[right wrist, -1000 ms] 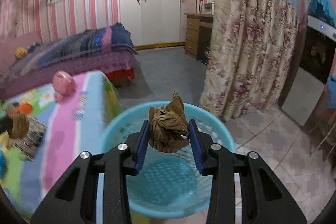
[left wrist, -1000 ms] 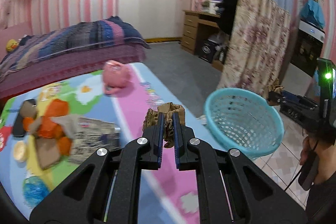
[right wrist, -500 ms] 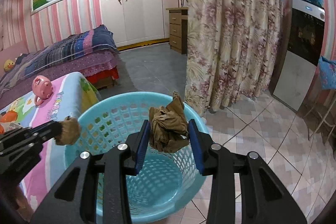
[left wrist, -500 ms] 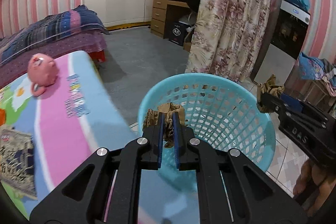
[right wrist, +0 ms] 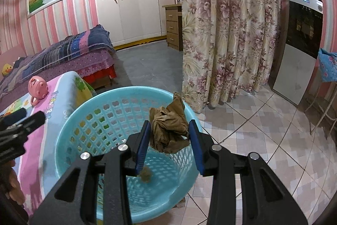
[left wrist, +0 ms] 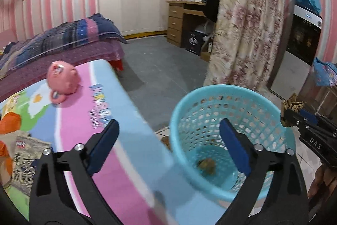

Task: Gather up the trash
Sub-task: 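Carry both paper balls over the blue basket and open both tools to drop them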

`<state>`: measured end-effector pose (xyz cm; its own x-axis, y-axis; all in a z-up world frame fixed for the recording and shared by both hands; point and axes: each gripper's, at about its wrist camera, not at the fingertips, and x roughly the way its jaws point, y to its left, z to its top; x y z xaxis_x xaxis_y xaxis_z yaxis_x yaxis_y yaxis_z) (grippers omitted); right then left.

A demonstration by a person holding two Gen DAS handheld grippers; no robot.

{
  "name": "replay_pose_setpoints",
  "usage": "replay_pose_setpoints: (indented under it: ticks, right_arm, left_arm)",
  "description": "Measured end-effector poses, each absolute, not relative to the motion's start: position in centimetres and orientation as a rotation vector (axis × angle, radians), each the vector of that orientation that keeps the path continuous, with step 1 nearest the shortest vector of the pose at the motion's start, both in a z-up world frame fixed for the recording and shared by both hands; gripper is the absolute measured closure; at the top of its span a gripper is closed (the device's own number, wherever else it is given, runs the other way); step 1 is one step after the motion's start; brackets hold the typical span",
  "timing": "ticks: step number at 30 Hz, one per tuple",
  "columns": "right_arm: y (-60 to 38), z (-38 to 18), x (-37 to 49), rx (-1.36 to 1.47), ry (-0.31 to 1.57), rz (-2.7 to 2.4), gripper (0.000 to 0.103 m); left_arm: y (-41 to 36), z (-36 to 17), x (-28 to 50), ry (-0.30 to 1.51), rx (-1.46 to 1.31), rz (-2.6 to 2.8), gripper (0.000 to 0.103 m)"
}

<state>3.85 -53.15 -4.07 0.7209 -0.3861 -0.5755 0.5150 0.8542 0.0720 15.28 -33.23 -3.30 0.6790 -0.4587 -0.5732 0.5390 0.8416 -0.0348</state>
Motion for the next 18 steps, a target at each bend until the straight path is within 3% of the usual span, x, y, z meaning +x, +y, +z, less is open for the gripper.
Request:
replay_pose_setpoints:
  ticks: [7,8,9,11,18]
  right_arm:
    - [-51.6,-4.8,6.5,0.241,0.570,-0.447,0.063]
    - [-51.5,-4.9,6.8,0.234,0.566,-0.452,0.056]
    - [-51.2,-5.2,7.1,0.229,0.566,-0.454,0.041]
    - [-50.9,-5.5,7.3,0.226,0.575,-0.459,0.028]
    - [-50.5,-4.9,6.3,0.255,0.568,-0.476,0.016]
  left_arm:
    - [-30.3,-3.4,14.9,0.609,0.130,-0.512,0.006]
    - [-29.8,-3.4,14.8,0.611,0.126,-0.506,0.006]
    - [-29.5,-3.4,14.7,0.610,0.125,-0.502,0.006]
    - [-28.6,-3.3,14.3,0.601,0.128,-0.486,0.006]
    - [-24.8,-2.2,12.7,0.583,0.115,-0.434,0.006]
